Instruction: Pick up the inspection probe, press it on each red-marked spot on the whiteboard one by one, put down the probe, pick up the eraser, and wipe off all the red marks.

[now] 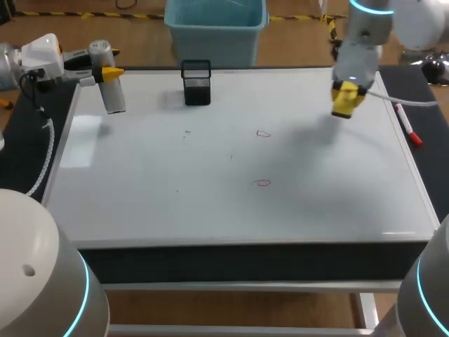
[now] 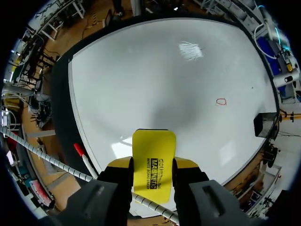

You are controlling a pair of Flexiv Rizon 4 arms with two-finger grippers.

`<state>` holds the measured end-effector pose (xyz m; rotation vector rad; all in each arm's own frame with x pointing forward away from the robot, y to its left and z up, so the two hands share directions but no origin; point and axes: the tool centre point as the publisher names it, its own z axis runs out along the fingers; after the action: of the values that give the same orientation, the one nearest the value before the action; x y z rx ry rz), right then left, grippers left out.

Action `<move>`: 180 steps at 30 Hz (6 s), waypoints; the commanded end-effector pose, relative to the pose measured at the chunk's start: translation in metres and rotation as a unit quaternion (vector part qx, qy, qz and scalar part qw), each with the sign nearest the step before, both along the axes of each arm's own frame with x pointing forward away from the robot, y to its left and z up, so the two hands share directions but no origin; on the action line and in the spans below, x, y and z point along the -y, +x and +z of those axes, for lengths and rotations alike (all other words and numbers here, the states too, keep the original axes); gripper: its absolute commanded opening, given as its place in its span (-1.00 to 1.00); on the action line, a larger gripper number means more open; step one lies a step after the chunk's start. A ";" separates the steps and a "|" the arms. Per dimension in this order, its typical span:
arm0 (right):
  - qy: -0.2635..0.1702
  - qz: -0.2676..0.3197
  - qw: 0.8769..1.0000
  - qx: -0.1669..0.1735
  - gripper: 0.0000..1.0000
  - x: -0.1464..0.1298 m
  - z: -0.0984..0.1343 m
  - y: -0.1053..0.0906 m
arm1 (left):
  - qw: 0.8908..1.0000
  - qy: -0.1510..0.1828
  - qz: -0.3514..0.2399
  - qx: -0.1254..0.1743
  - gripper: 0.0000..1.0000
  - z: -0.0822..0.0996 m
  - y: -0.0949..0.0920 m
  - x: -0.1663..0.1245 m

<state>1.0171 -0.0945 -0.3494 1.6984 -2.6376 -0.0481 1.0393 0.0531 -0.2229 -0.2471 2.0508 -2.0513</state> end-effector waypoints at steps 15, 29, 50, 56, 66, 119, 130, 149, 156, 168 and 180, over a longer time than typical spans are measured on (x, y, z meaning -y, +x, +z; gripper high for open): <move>0.011 -0.021 1.000 -0.004 -1.00 0.064 -0.004 0.002 | 1.000 0.000 0.001 0.000 -1.00 0.001 -0.001 0.000; 0.011 -0.021 1.000 -0.004 -1.00 0.064 -0.004 0.002 | 1.000 0.000 0.001 0.000 -1.00 0.001 -0.001 0.000; 0.011 -0.021 1.000 -0.004 -1.00 0.064 -0.004 0.002 | 0.996 -0.009 -0.076 0.039 -1.00 0.019 -0.038 0.080; 0.011 -0.021 1.000 -0.004 -1.00 0.064 -0.004 0.002 | 0.994 -0.013 -0.099 0.041 -1.00 0.022 -0.053 0.116; 0.011 -0.021 1.000 -0.004 -1.00 0.064 -0.004 0.002 | 0.987 -0.024 -0.153 0.039 -1.00 0.016 -0.086 0.180; 0.011 -0.021 1.000 -0.004 -1.00 0.064 -0.004 0.002 | 0.977 -0.020 -0.210 0.027 -1.00 -0.040 -0.058 0.365; 0.011 -0.021 1.000 -0.004 -1.00 0.064 -0.004 0.002 | 0.976 -0.024 -0.215 0.023 -1.00 -0.051 -0.050 0.371; 0.011 -0.021 1.000 -0.004 -1.00 0.064 -0.004 0.002 | 0.976 -0.022 -0.218 0.009 -1.00 -0.060 -0.046 0.375; 0.011 -0.021 1.000 -0.004 -1.00 0.064 -0.004 0.002 | 0.976 -0.020 -0.218 0.006 -1.00 -0.060 -0.045 0.374; 0.011 -0.021 1.000 -0.004 -1.00 0.064 -0.004 0.002 | 0.977 -0.019 -0.214 0.004 -1.00 -0.059 -0.044 0.371; 0.011 -0.021 1.000 -0.004 -1.00 0.064 -0.004 0.002 | 0.985 -0.014 -0.174 -0.006 -1.00 -0.021 -0.043 0.328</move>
<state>1.0184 -0.1576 -0.3534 1.6447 -2.6799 -0.0885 1.0101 -0.2949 -0.2603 0.1390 2.1960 -2.3224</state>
